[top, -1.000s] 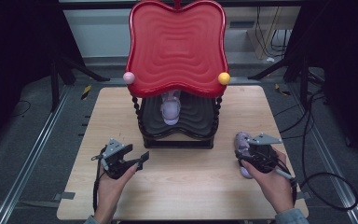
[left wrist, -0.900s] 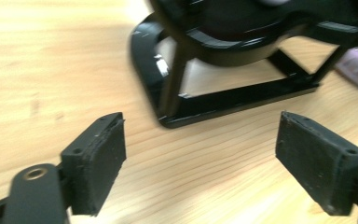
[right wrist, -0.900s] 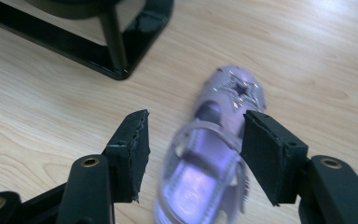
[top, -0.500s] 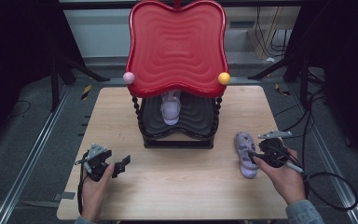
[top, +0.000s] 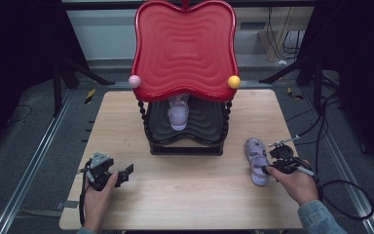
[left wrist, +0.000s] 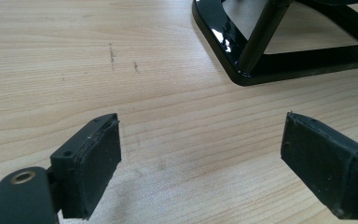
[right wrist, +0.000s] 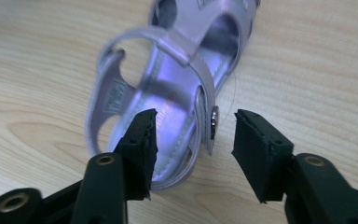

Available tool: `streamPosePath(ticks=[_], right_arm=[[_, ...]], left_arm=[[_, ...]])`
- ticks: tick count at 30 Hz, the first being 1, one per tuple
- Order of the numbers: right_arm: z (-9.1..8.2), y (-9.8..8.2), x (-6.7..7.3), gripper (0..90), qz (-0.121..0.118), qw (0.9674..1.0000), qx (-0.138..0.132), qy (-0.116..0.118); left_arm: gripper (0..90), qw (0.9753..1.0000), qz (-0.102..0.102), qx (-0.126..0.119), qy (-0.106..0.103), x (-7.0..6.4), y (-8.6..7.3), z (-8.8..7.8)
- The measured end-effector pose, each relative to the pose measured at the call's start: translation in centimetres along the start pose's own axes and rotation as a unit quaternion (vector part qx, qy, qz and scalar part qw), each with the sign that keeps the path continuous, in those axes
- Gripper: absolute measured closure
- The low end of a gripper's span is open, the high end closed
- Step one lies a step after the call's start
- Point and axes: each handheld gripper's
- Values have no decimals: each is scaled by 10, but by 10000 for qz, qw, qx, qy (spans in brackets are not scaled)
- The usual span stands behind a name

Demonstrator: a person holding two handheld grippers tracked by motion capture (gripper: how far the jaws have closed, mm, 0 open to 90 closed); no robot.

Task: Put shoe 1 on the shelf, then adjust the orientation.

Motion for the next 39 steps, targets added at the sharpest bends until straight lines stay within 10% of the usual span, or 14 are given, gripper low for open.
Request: streamPosePath(ticks=[12,23,31,39], right_arm=[[14,8,-9,788,-120,9989,438,79],[-20,-16,15,831,-963,9948,200,279],[-26,10,86,829,-2325,9704,-205,621],[3,42,116,827,-2849,9564,2,641]], left_arm=[[119,10000,1,-9,15,-1,0,1],[120,10000,1,-14,87,0,0,2],[120,9998,-46,-41,195,4,-2,1],[119,9996,-137,-50,224,7,-3,0]])
Point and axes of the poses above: each handheld gripper's, and its own axes: z roughly forward along the jaws, y roughly out of its top, x roughly to its left, and after that the axes turned 12 degrees about x, right-handed
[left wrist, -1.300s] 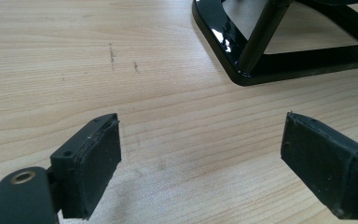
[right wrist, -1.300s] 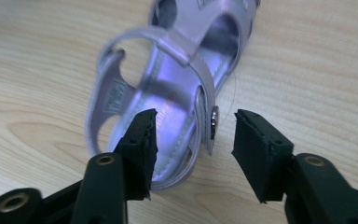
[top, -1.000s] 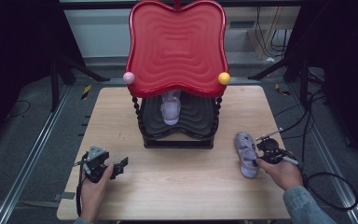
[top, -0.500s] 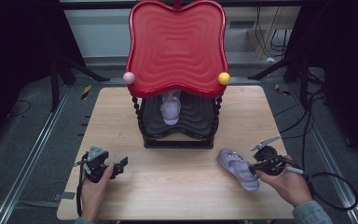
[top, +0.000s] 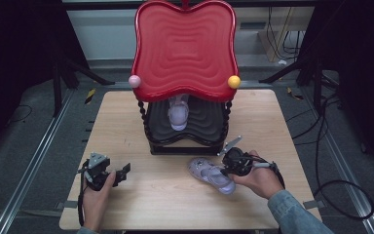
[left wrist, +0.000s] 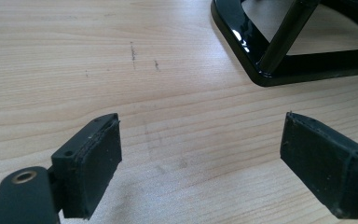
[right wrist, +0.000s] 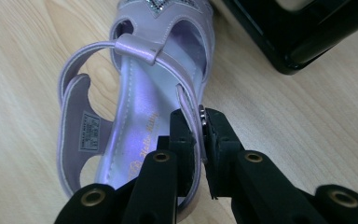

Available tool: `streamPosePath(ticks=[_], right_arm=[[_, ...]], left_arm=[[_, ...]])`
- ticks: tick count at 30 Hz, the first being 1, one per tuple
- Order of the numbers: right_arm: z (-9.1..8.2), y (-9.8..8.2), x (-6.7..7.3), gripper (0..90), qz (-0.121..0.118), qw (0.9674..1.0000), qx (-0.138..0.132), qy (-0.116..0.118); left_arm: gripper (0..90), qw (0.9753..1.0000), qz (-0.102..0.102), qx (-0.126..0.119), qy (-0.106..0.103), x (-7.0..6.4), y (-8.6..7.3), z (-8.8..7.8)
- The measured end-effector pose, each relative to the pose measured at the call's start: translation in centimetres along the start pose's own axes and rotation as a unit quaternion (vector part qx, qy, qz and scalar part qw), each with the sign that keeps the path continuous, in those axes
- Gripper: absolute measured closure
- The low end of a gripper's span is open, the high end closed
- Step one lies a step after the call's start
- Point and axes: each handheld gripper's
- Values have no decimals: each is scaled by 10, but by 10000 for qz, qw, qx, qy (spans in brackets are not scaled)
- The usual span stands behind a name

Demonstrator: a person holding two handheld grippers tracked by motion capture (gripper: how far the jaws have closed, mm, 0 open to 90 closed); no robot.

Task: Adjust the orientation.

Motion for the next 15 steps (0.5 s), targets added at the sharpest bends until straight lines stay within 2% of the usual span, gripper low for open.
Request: streamPosePath(ticks=[5,6,8,13,14,15], right_arm=[[6,-1,-6,823,-7,9998,194,69],[10,-1,-6,817,-50,9993,363,-16],[13,-1,-5,813,-45,9986,521,-103],[14,-3,-3,754,18,9986,526,-108],[10,-5,-3,694,91,9986,493,-146],[10,-5,-3,694,91,9986,493,-146]], left_arm=[[118,10000,50,35,3,-1,0,2],[118,9999,80,56,23,-1,0,3],[118,9999,69,74,20,-2,0,3],[116,9999,87,94,25,-1,-1,4],[115,9999,75,105,27,-1,-1,4],[114,9999,75,105,27,-1,-1,4]])
Point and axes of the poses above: each handheld gripper's, and its own axes: z roughly forward along the jaws, y roughly out of its top, x roughly to its left, and after that the axes turned 12 degrees about x, right-handed
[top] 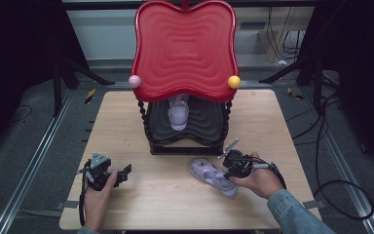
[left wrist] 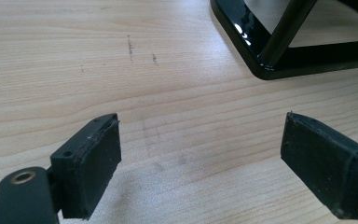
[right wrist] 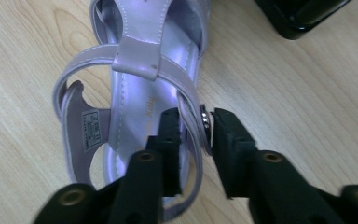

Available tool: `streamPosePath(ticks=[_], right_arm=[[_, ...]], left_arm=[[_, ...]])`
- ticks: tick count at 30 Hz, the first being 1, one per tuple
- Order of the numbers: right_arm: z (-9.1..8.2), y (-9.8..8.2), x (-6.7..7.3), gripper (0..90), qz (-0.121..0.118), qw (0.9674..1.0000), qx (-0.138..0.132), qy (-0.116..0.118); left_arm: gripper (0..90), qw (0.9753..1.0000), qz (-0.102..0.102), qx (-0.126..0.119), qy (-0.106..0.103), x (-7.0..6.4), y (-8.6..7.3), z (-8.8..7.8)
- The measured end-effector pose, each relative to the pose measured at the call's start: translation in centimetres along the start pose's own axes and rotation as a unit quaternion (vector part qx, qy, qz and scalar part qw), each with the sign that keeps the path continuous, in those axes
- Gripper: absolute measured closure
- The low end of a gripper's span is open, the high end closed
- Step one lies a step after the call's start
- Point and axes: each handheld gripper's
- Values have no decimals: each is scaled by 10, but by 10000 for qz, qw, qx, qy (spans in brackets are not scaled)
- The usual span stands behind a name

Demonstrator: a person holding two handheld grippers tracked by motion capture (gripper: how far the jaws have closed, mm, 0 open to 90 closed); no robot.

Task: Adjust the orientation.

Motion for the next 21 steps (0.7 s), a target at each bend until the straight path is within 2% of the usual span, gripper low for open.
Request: streamPosePath(ticks=[3,4,5,6,7,10,11,15,21], right_arm=[[-12,-4,2,610,121,9999,-89,-53],[-22,-8,5,587,135,9997,-169,-97],[-22,-8,5,587,135,9997,-169,-97],[-33,-11,10,574,105,9996,-255,-58],[-37,-13,13,575,101,9995,-297,-59],[-44,-16,22,592,4,9991,-412,95],[-44,-16,22,592,4,9991,-412,95],[-36,-13,36,604,-164,9989,-365,254],[-23,-4,44,634,-223,9989,-220,361]], left_arm=[[111,10000,-5,5,-2,0,0,0],[107,10000,30,-1,9,0,0,1],[107,10000,30,-1,9,0,0,1],[106,10000,19,28,11,-1,0,1],[106,10000,26,35,24,-1,0,1],[106,10000,29,46,31,-1,0,1],[106,10000,28,46,36,-1,0,1],[105,10000,44,52,35,-1,0,1],[103,10000,32,51,28,-1,-1,2]])
Point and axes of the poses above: each handheld gripper's, and its own axes: z roughly forward along the jaws, y roughly out of its top, x roughly to its left, and after that the axes turned 12 degrees about x, right-handed
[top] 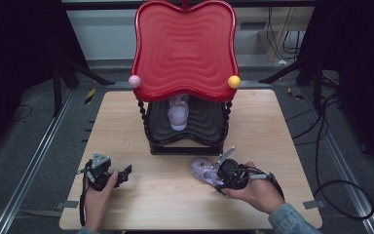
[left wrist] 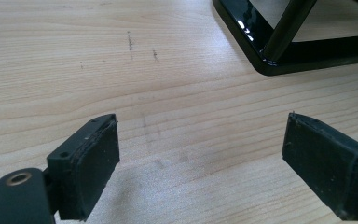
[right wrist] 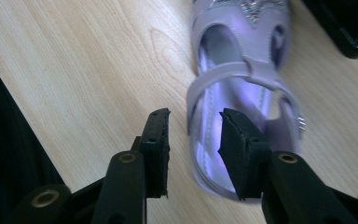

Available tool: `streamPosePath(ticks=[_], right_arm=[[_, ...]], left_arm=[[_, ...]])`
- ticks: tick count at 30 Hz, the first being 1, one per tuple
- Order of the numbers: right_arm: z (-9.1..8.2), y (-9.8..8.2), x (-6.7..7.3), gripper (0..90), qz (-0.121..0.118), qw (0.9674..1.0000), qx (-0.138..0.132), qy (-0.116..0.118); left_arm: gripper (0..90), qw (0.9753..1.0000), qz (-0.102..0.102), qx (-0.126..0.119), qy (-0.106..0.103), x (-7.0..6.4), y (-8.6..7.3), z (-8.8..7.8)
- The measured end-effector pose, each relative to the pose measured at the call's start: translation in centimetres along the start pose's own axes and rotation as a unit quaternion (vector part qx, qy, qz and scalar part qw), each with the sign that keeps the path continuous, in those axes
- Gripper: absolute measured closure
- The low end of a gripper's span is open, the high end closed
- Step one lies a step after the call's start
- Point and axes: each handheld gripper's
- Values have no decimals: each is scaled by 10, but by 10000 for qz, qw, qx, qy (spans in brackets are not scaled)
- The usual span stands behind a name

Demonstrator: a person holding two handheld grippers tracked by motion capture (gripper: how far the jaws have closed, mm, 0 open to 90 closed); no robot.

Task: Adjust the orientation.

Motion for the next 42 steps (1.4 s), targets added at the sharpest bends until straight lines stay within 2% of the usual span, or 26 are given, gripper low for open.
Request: streamPosePath(ticks=[7,8,12,19,27,30,34,39,41,42], right_arm=[[15,10,5,687,-111,9995,279,36],[19,13,5,710,-92,9992,392,-23],[24,15,3,739,-89,9983,563,-111],[31,16,-1,781,-2,9979,647,-60],[34,17,1,833,-69,9975,700,-106],[33,16,-1,859,-89,9978,653,-114],[29,13,-2,863,-62,9989,446,-87],[20,5,0,864,79,9999,-26,78],[15,1,2,865,153,9993,-262,220],[9,-3,4,865,187,9983,-480,287]], left_arm=[[103,10000,8,23,-5,-1,0,0],[103,10000,13,23,-8,-1,0,1],[103,10000,44,30,8,-2,0,1],[103,10000,37,41,4,-1,0,1],[103,10000,59,54,-3,-1,0,2],[102,10000,25,35,-3,0,0,2],[97,10000,9,10,0,2,-1,1],[70,10000,31,-16,5,2,-1,2],[61,10000,19,6,32,2,-2,3],[59,10000,29,25,41,3,-2,4]])
Point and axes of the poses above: each handheld gripper's, and its own axes: z roughly forward along the jaws, y roughly out of its top, x roughly to its left, and after that the axes turned 12 degrees about x, right-handed
